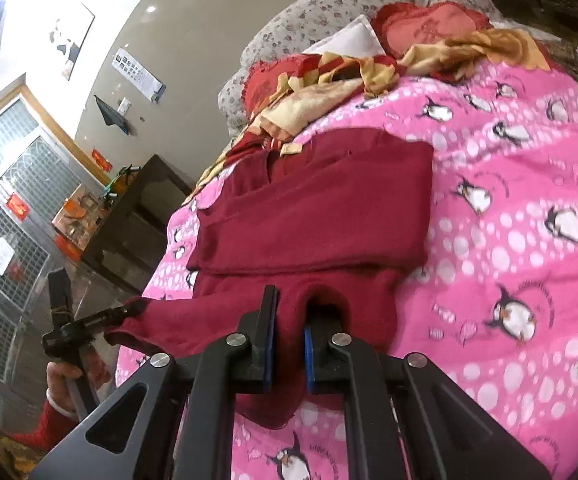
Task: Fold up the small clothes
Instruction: 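Lift the hem with both tools and fold it toward the collar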
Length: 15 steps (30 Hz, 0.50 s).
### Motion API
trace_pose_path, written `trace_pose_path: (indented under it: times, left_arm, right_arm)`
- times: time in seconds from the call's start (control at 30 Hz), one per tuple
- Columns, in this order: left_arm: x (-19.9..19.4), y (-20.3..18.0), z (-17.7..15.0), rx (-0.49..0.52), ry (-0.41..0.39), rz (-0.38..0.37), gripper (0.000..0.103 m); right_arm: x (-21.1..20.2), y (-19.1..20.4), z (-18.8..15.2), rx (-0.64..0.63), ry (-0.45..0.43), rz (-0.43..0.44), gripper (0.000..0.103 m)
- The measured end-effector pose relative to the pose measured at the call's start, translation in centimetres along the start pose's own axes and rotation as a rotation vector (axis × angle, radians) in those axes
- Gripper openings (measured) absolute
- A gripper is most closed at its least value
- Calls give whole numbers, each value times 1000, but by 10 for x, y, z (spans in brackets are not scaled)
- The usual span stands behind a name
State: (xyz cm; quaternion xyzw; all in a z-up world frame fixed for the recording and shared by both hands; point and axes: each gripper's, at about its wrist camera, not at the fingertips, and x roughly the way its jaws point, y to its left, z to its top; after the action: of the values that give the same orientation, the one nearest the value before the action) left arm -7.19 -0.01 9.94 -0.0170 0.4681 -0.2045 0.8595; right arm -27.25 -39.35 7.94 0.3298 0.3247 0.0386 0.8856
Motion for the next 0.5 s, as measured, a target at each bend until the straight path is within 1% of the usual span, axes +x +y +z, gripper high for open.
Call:
trace_pose_path:
  times: [0.2, 0.5]
  left_arm:
    - [10, -20, 30, 51, -50, 14, 8]
    - [44, -39, 72, 74, -53, 42, 8]
  right_arm:
    - [8, -4, 25, -7, -28, -27, 22]
    - [29, -14, 62, -7, -52, -72, 22]
